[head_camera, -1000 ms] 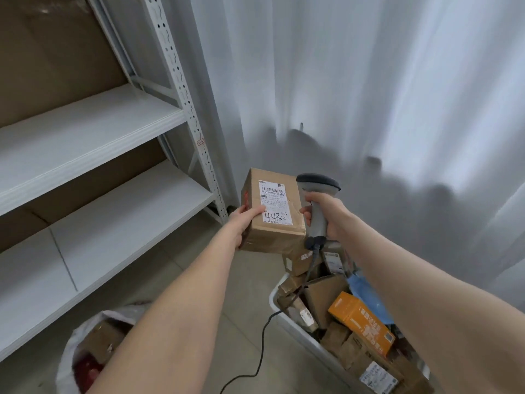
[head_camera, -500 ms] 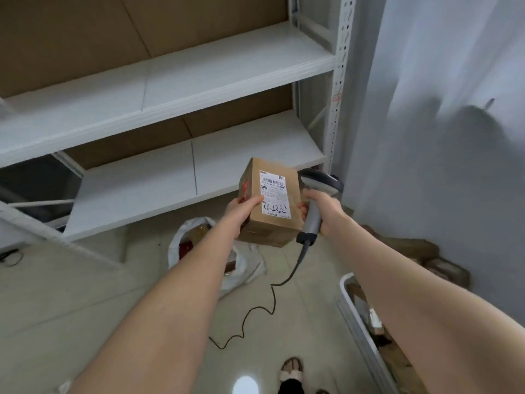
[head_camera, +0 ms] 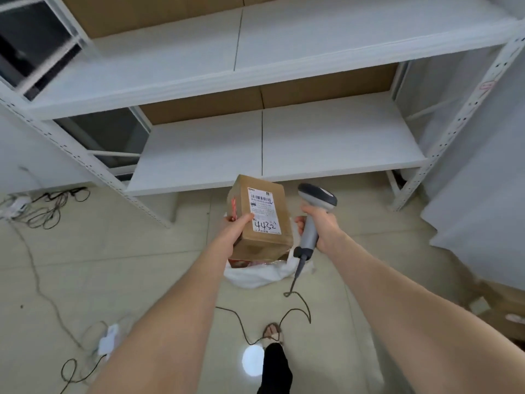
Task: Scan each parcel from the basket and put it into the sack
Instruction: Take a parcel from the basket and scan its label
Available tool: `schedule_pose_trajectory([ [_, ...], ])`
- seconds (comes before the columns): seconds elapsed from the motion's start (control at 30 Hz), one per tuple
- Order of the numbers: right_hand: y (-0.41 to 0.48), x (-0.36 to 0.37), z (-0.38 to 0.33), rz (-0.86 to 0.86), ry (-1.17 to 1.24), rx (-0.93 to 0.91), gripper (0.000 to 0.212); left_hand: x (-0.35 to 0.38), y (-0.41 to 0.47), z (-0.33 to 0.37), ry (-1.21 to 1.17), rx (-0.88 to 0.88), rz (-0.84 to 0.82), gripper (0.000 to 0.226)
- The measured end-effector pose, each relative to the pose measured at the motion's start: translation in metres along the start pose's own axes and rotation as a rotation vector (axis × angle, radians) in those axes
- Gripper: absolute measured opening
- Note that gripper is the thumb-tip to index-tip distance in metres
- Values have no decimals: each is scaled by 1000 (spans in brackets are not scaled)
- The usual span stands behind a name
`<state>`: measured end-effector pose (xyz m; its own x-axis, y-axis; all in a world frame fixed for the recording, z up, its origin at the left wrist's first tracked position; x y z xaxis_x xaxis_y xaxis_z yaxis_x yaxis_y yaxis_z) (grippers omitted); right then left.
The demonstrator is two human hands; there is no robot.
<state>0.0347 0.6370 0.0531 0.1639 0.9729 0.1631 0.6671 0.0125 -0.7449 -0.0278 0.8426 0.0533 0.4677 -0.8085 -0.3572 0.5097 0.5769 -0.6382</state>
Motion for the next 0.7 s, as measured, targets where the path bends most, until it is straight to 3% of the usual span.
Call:
schedule_pose_trajectory([
  [0.13,69,60,27,50,-30,47,13,-23,90,-1,69,38,83,40],
  [0.23,123,94,57,96,-61,117,16,-30,158,-8,146,31,108,57],
  [0.33,181,112,92,124,-78,174,20,-27,230,-26,349,63,149,81],
  [0.43,234,111,136,187,-128,225,37,-9,285,-51,548,117,159,87],
  [0.57,302,105,195,251,-95,318,20,36,350,-92,861,283,132,95],
  [0.7,358,96,266,251,-23,425,18,81,400,-143,1121,505,40,100],
])
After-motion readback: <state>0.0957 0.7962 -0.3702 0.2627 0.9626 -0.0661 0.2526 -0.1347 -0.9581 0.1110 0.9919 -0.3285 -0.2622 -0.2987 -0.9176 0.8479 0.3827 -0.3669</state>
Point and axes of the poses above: each hand's wrist, its own y-axis towards the middle knuckle, its own x-axis out of the palm, z = x × y, the point moved 6 cm from there along y, towards the middle knuckle, and after that the axes turned 9 degrees about z, right-handed, at the moved point
